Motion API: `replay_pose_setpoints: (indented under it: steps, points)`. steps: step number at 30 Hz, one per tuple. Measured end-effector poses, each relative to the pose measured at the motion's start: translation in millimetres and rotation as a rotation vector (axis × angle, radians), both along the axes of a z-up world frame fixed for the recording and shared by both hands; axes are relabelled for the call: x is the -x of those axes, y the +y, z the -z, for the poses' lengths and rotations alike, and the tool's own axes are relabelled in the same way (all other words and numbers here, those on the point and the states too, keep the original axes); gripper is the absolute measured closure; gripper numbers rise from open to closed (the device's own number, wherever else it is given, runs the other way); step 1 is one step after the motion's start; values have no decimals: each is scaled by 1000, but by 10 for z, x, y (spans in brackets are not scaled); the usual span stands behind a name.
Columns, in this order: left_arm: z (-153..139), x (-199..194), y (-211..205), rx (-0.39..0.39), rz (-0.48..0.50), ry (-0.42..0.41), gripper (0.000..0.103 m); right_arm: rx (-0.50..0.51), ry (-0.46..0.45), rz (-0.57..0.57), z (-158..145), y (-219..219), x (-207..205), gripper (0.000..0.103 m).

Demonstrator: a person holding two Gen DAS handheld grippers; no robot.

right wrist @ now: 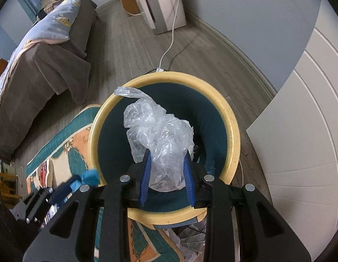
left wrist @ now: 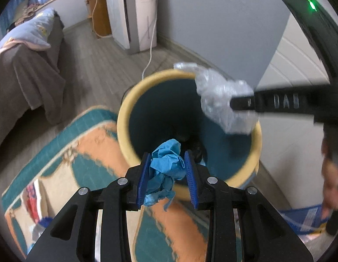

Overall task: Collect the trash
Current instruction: 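Open the left gripper over the bin while the right gripper releases the plastic bag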

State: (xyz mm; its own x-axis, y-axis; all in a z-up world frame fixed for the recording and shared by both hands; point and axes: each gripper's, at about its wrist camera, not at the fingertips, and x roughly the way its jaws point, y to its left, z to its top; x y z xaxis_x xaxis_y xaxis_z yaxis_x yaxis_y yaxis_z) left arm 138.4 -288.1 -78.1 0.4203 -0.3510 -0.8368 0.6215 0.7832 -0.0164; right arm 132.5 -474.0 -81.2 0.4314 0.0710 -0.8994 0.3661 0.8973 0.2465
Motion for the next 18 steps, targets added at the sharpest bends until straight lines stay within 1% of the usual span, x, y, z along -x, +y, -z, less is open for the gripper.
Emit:
replay_pose_setpoints:
  steps: [2, 4, 5, 6, 7, 9, 11, 12, 13, 14, 16, 17, 18]
  points:
    - [-68, -40, -77, -10, 15, -50, 66, -5, -6, 23, -12, -45, 8, 75]
    - [-124, -67, -126, -17, 29, -92, 60, -10, -18, 48, -34, -90, 22, 75]
    - [-153, -75, -134, -7, 34, -101, 57, -15, -26, 61, -47, -108, 31, 75]
    - [-172, -82, -134, 1, 36, -108, 48, -22, -31, 69, -54, -121, 37, 75]
    - [-184, -89, -132, 1, 37, -115, 40, -27, -33, 75, -58, -129, 41, 74]
    - [-173, -83, -113, -15, 35, -125, 36, -27, -28, 76, -52, -119, 29, 73]
    - [-129, -96, -93, -34, 31, -124, 33, -17, -13, 65, -49, -82, 12, 67]
    - [-120, -93, -58, -36, 26, -122, 30, -13, -10, 61, -51, -63, 5, 62]
    - [-115, -85, -5, -34, 14, -120, 22, -9, -9, 57, -62, -42, -3, 55]
    - [-118, -80, 50, -29, 1, -118, 21, -6, -12, 53, -82, -17, -5, 51]
    - [-127, -68, 174, -24, -24, -109, 21, 6, -25, 42, -141, 30, -9, 37]
    - [-141, -46, 212, -23, -38, -104, 21, 17, -30, 36, -179, 58, -9, 34]
    - [-154, -53, 246, -21, -49, -99, 20, 24, -33, 32, -203, 78, -10, 26]
